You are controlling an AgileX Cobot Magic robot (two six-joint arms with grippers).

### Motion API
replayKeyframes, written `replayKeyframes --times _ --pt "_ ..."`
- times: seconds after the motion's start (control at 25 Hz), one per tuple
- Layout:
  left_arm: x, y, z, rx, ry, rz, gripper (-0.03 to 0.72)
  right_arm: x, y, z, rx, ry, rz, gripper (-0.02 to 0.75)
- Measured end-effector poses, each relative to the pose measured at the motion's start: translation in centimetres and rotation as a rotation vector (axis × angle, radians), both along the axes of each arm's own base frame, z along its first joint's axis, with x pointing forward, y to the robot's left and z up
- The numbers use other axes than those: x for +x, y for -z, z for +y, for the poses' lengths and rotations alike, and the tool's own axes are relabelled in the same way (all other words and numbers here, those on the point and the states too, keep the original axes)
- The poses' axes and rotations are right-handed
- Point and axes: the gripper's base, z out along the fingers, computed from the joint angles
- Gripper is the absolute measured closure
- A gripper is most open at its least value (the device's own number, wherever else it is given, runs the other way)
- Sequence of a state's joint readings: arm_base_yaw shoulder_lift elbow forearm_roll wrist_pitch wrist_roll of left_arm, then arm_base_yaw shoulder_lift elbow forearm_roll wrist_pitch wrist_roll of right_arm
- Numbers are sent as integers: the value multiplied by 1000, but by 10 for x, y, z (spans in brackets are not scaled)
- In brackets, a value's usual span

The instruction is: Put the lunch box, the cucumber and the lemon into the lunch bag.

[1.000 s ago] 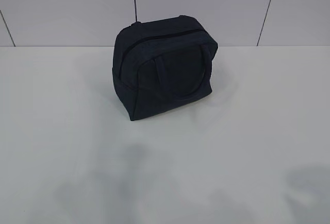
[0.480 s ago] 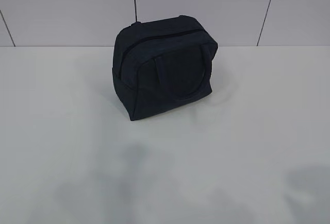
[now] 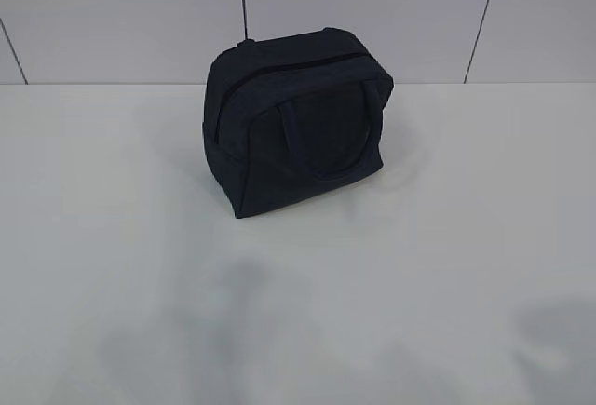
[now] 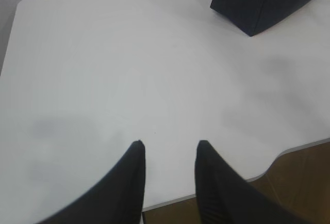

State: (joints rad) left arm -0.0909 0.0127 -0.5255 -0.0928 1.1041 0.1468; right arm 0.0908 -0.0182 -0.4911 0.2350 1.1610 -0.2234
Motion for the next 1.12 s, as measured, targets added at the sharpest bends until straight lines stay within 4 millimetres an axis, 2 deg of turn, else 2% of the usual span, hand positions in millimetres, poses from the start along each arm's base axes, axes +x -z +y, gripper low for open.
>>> replayKeyframes --times 1.12 --pt "0 0 0 0 0 0 453 0 0 0 0 0 0 196"
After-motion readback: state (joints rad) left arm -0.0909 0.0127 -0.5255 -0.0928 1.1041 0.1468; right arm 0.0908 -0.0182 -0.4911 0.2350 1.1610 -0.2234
